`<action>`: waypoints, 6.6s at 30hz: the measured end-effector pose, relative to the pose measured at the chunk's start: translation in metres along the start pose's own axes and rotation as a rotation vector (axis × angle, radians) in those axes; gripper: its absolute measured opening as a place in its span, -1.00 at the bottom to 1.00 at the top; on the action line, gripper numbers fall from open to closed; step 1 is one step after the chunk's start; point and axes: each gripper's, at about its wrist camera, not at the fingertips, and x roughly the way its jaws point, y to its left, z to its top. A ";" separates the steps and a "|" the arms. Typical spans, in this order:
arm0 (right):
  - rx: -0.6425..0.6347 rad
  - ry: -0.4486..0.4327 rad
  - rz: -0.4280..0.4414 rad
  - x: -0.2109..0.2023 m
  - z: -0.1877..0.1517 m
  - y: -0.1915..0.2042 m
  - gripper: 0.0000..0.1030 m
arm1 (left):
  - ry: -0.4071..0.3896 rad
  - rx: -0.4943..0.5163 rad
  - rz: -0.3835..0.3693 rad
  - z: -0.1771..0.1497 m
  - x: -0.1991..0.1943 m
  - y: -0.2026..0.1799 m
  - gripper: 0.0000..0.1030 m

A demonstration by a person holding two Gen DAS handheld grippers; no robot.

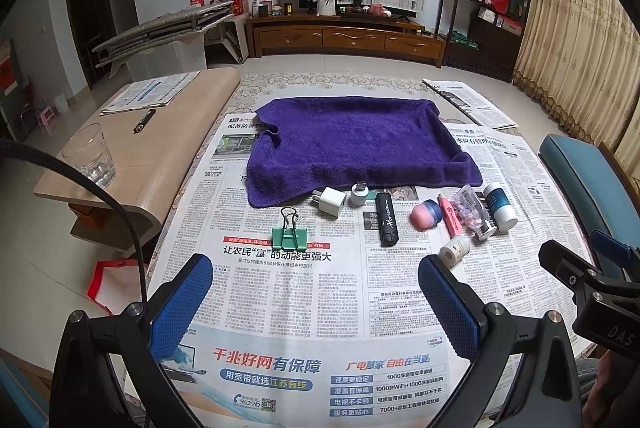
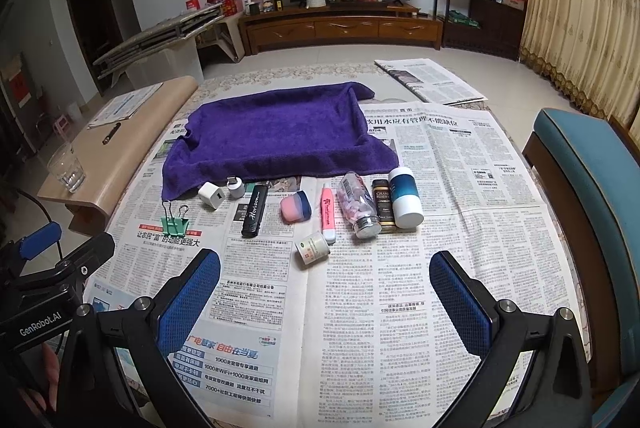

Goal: Organize rigid objects

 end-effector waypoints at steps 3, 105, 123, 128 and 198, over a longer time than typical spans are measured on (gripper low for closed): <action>-0.001 -0.004 -0.001 -0.001 0.000 0.000 0.99 | -0.001 0.000 0.001 0.000 0.000 0.000 1.00; 0.020 0.171 -0.019 0.190 0.041 -0.112 0.43 | 0.097 0.030 -0.008 -0.016 0.173 0.025 0.08; 0.010 0.170 0.031 0.199 0.040 -0.106 -0.30 | 0.073 0.019 -0.018 -0.016 0.173 0.037 -0.24; 0.021 0.160 0.043 0.191 0.044 -0.108 -0.30 | 0.065 0.013 -0.022 -0.012 0.167 0.041 -0.24; -0.117 0.169 0.255 0.280 0.196 0.009 1.00 | 0.212 0.015 -0.139 0.161 0.299 0.016 0.93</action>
